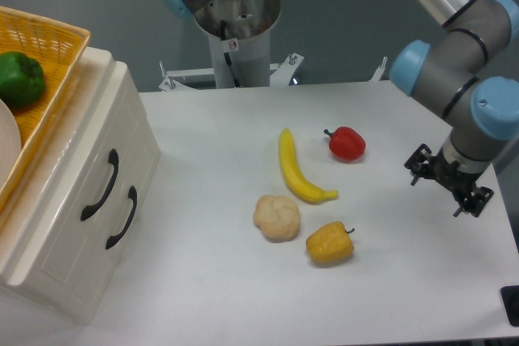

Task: Slide the top white drawer open
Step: 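Move the gripper across the table toward the upper drawer's black handle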

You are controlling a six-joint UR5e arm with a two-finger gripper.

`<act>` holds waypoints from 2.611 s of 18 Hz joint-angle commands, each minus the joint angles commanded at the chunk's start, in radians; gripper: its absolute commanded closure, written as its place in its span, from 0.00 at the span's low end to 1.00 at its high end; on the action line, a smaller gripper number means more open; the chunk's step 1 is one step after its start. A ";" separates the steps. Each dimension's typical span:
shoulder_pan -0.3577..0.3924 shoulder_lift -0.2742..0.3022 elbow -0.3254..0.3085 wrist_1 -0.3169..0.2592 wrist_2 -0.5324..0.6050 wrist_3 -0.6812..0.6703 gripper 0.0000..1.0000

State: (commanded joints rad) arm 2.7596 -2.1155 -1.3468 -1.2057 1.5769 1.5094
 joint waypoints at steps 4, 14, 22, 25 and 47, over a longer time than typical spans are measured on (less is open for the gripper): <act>0.000 0.064 -0.066 0.001 0.003 -0.003 0.00; -0.029 0.172 -0.170 -0.008 0.074 -0.001 0.00; -0.075 0.241 -0.229 -0.011 0.086 -0.167 0.00; -0.090 0.299 -0.287 -0.008 0.074 -0.167 0.00; -0.452 0.230 -0.164 -0.086 -0.331 -0.979 0.00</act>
State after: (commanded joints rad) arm 2.3072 -1.8852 -1.5110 -1.2915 1.2457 0.5309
